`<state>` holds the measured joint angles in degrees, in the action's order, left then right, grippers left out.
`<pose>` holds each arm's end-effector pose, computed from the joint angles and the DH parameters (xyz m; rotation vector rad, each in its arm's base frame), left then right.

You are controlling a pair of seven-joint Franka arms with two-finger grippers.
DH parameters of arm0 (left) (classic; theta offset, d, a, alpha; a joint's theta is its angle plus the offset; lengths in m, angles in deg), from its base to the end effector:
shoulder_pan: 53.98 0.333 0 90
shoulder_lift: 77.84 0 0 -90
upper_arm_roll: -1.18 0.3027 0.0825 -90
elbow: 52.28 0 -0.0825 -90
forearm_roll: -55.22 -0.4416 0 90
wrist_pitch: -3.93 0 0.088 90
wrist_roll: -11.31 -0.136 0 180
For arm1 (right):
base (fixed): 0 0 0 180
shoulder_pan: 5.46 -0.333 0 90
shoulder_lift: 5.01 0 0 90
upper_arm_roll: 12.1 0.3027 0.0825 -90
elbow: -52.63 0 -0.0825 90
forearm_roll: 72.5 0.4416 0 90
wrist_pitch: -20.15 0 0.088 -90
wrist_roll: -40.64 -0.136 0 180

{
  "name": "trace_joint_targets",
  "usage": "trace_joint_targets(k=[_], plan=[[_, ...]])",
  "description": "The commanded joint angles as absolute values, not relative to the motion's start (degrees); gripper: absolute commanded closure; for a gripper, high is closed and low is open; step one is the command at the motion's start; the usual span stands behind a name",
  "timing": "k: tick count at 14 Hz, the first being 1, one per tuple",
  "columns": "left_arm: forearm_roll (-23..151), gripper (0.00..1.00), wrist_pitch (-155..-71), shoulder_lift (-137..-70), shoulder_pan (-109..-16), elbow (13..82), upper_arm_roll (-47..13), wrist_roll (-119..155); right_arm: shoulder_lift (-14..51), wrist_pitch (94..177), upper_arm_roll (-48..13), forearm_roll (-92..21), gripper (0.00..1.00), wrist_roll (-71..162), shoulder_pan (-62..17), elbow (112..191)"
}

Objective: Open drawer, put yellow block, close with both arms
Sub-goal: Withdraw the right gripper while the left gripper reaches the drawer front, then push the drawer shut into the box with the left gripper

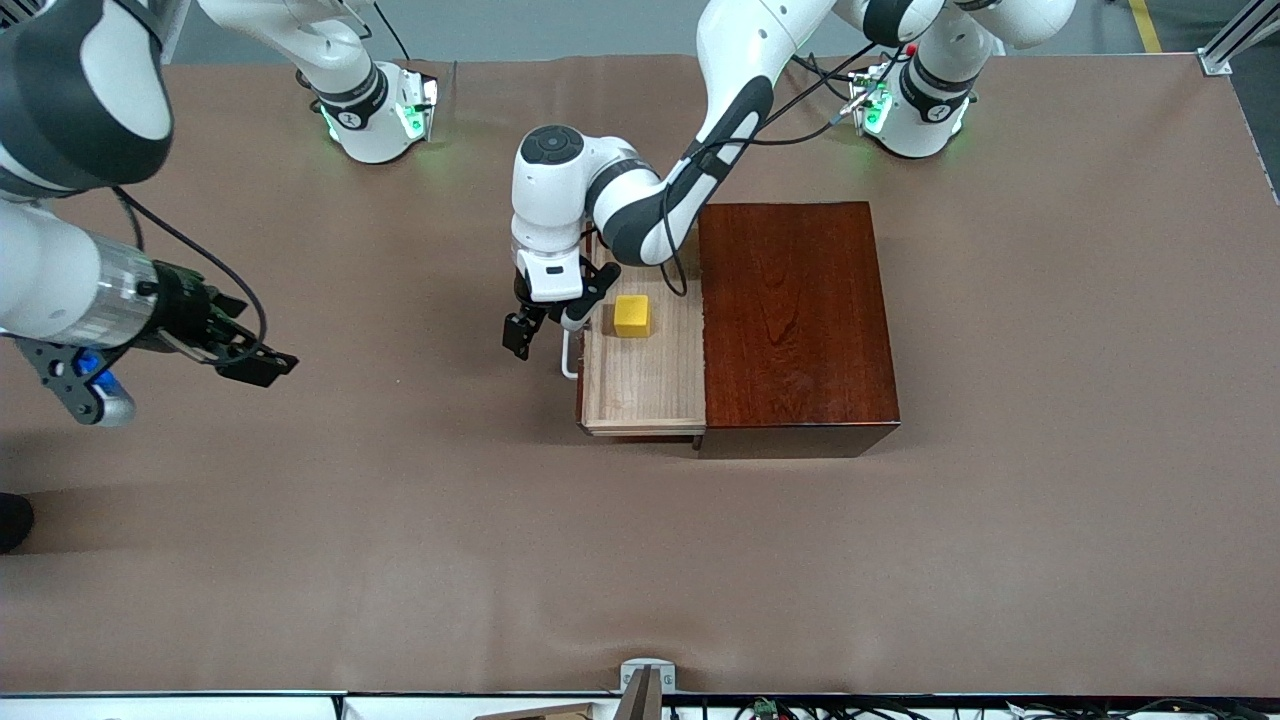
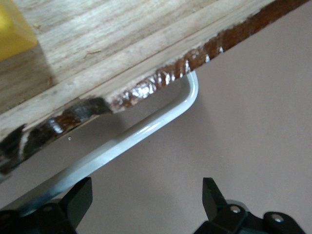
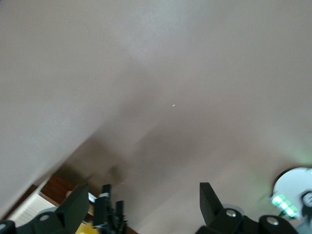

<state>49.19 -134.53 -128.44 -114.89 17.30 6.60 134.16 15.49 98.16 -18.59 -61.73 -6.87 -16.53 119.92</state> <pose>0.4593 -0.6987 0.2116 2.4272 1.4250 0.2181 0.6787 0.0959 0.5410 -2.8685 1.0829 0.3328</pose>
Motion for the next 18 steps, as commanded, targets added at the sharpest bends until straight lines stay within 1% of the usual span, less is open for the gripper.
trace_joint_targets(k=[1,4,8,11,13,15,18], plan=[[47.8,0.00,-125.6,-127.8,-114.9,16.0,7.7,135.2,12.9,97.0,-17.6,-62.8,0.00,4.5,-12.3,120.0],[47.8,0.00,-117.7,-125.9,-114.3,16.0,7.7,135.0,11.7,94.4,-17.6,-65.1,0.00,12.4,-10.9,120.3],[48.0,0.00,-109.3,-125.5,-114.1,16.1,7.8,135.2,7.5,91.9,-17.3,-70.7,0.00,21.7,-10.8,121.5],[47.8,0.00,-100.1,-125.1,-114.1,16.5,8.6,135.2,3.9,91.4,-17.5,-71.2,0.00,31.8,-10.1,124.9],[47.8,0.00,-96.8,-125.1,-113.9,16.6,9.3,135.2,1.6,91.9,-17.4,-71.7,0.00,33.0,-9.9,127.2],[47.8,0.00,-96.5,-125.1,-113.2,16.8,9.3,135.2,-0.6,93.7,-17.4,-72.8,0.00,33.2,-10.0,130.1],[47.7,0.00,-95.5,-125.1,-112.2,16.8,9.3,135.2,-6.7,101.2,-17.4,-73.6,0.00,38.0,-9.3,140.3]])
